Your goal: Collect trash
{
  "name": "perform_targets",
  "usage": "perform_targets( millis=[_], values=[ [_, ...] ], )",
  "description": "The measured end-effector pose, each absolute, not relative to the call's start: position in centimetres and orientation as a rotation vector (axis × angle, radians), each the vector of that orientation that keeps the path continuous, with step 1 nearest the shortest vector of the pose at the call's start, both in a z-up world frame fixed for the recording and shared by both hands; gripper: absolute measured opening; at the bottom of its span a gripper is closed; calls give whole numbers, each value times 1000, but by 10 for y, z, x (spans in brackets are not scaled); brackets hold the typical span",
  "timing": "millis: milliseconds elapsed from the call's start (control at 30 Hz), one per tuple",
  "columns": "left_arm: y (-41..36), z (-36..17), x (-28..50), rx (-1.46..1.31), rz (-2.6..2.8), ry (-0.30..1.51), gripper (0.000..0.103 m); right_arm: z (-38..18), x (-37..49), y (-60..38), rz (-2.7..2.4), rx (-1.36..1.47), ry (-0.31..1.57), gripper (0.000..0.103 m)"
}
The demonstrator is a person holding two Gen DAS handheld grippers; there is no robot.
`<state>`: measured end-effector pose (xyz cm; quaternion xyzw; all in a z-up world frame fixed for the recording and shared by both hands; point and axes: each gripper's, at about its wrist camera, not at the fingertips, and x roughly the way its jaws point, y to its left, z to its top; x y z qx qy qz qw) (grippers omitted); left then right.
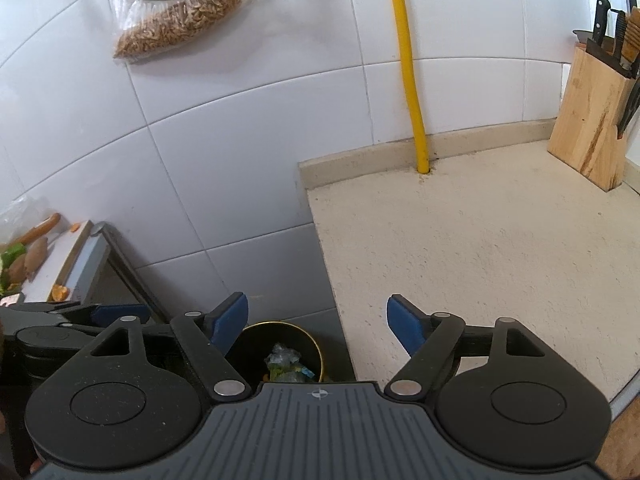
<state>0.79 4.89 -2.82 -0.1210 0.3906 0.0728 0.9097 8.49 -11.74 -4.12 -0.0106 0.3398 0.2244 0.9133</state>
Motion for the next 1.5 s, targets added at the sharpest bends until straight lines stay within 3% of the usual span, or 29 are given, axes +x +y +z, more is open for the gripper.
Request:
perform_targets(
  millis=[1500],
  values=[
    [34, -26, -26, -264, 245, 796, 87, -54, 57, -121, 492, -50, 738, 85]
  ],
)
